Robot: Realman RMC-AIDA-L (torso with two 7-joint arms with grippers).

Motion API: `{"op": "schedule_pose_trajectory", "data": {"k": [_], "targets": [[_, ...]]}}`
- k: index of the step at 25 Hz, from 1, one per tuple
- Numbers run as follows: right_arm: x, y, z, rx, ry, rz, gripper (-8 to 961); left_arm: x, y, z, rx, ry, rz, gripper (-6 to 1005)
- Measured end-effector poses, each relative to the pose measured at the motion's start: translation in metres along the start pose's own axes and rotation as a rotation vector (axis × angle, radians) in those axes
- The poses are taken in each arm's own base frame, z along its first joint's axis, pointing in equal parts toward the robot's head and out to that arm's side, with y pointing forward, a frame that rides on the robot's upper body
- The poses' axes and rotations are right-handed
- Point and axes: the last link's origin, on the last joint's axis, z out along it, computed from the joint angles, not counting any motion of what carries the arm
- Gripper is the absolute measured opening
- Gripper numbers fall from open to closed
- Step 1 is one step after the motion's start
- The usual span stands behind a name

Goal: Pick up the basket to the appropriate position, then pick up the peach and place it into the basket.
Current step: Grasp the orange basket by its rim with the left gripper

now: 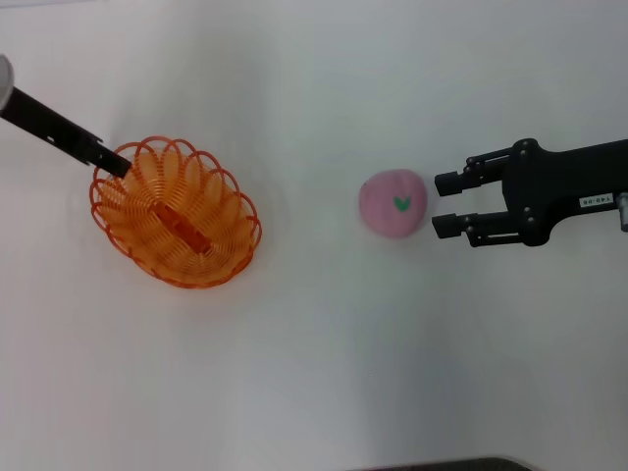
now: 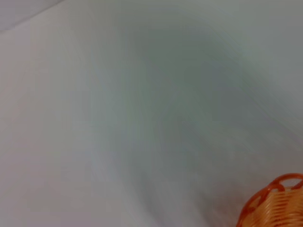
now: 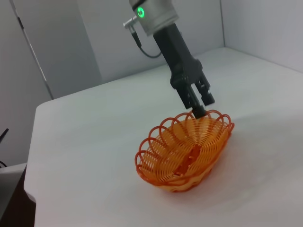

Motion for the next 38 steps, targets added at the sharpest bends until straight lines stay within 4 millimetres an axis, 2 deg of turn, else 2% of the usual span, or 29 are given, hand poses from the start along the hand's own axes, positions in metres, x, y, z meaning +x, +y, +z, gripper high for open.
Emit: {"op": "schedule_pose_trajectory", "data": {"k": [9,22,33,38], "targets": [[-0.001,-0.002,0.002,0.008,0.003,-0.012,566,-0.006,0.007,0.015,-0.019,-0.011,0.002,670],[-0.003,-0.003,0.004,0.006,0.002,-0.017,566,-0.008,0.004,0.020,0.010,0.032,-0.030,567],[-0.003,-0.005,0.005,0.021,0.006,-0.019,567,-0.009,0.006,0.014,-0.028,0.044,-0.050,161],[-0.003,-0.005,0.007,0.021,0.007,-0.019,567,-0.009,0.003,-0.004,-0.088,0.111,-0.094,126]]}}
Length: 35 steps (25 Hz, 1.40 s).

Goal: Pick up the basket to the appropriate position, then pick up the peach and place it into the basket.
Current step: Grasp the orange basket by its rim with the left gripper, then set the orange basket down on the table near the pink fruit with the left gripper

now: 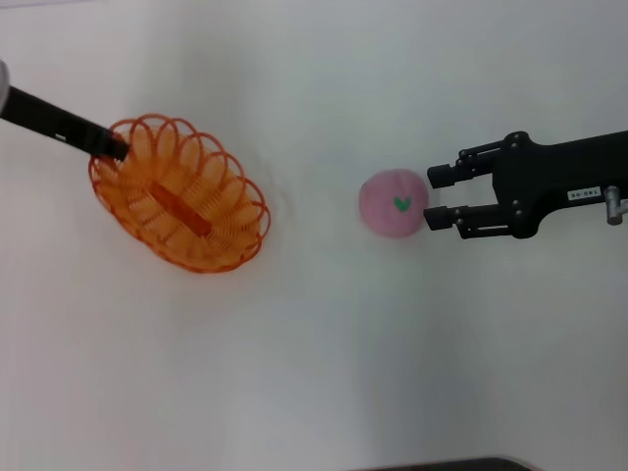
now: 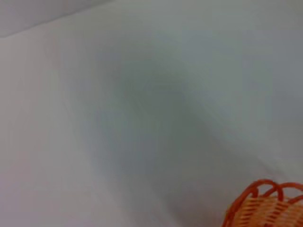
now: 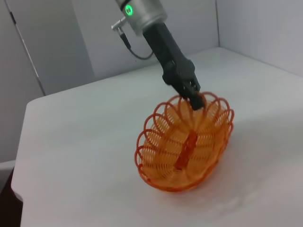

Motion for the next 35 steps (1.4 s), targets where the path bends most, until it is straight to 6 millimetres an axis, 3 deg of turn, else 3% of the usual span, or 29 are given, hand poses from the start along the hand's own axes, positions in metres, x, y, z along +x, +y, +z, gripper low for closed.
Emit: {"op": "schedule_pose_trajectory", "data": {"k": [8,17,21,30,35], "targets": [[0.000,-0.001,-0.002,0.012,-0.009,-0.001,567,-0.007,-0.010,-0.041,-0.098,0.154,-0.123,71],[-0.004,-0.012,-0.025,0.148,-0.163,0.041,567,-0.031,-0.014,-0.061,-0.226,0.366,-0.320,69],[-0.004,-0.016,-0.030,0.197,-0.210,0.054,567,-0.046,-0.010,-0.048,-0.261,0.479,-0.458,68],[-0.002,-0.021,-0.034,0.254,-0.256,0.061,567,-0.083,0.000,-0.001,-0.226,0.527,-0.634,69],[0.000,-0.024,-0.033,0.278,-0.258,0.066,567,-0.091,0.008,0.018,-0.220,0.539,-0.672,69]]}}
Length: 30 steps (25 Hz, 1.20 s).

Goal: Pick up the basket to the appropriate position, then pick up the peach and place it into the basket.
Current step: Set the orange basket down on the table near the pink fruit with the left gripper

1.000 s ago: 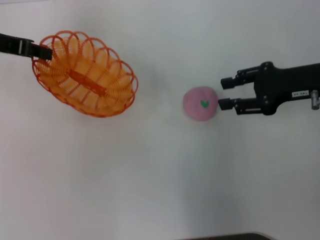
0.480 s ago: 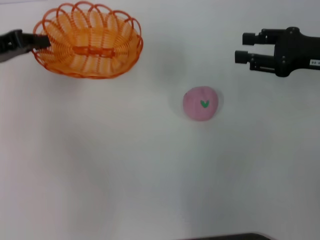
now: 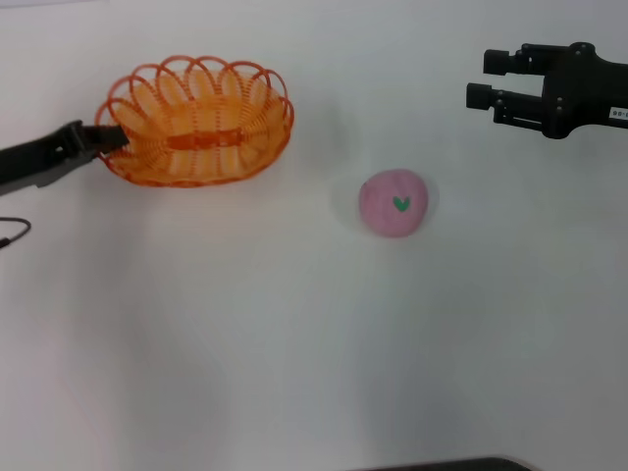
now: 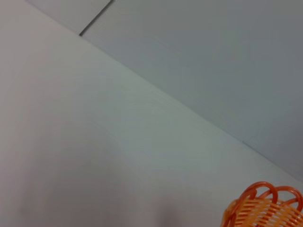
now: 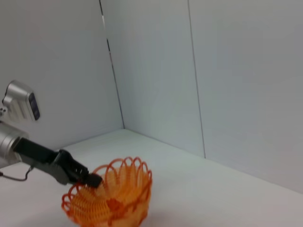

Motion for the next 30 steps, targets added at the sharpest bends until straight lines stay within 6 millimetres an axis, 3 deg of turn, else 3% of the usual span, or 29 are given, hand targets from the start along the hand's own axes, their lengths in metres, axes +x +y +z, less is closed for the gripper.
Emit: {"op": "schedule_pose_trajectory", "data": {"k": [11,30], "targets": [[-0.001,-0.001,-0.001,0.012,-0.016,-0.004,568,-0.019,-0.003,0.006,0.021,-0.006,-0.021,68],[0.004,0.000,-0.002,0.016,-0.014,0.005,568,-0.027,0.002,0.007,0.055,-0.011,-0.007,68]]}}
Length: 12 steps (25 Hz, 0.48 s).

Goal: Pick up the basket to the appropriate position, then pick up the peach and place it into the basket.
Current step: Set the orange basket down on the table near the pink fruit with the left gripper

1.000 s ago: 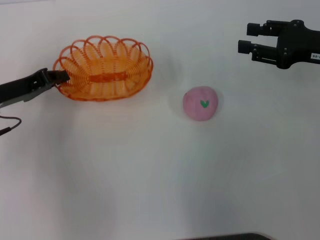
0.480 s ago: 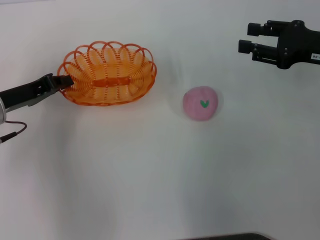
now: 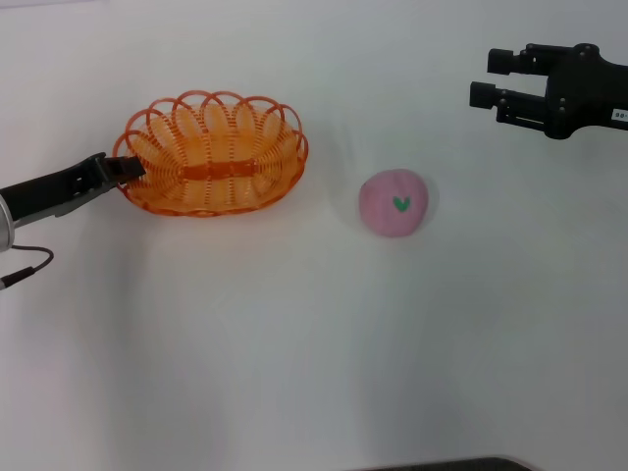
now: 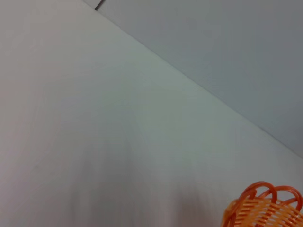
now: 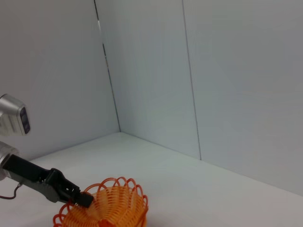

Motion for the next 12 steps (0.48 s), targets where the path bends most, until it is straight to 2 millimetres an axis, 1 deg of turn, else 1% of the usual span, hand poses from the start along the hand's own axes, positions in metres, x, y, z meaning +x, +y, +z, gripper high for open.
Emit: {"op": "schedule_pose_trajectory", "data": {"k": [7,12], "targets": [[0.0001,-0.0008,0.0001,0.005,0.002,-0.002,568,-0.0016,0.0014,-0.0061,-0.004,-0.008,0.002,118],[-0.0008,-0.0013,0.0012,0.005,0.001,-0.004,568,-0.0077,0.0006,-0.0080,0.002,-0.061,-0.029,159]]}}
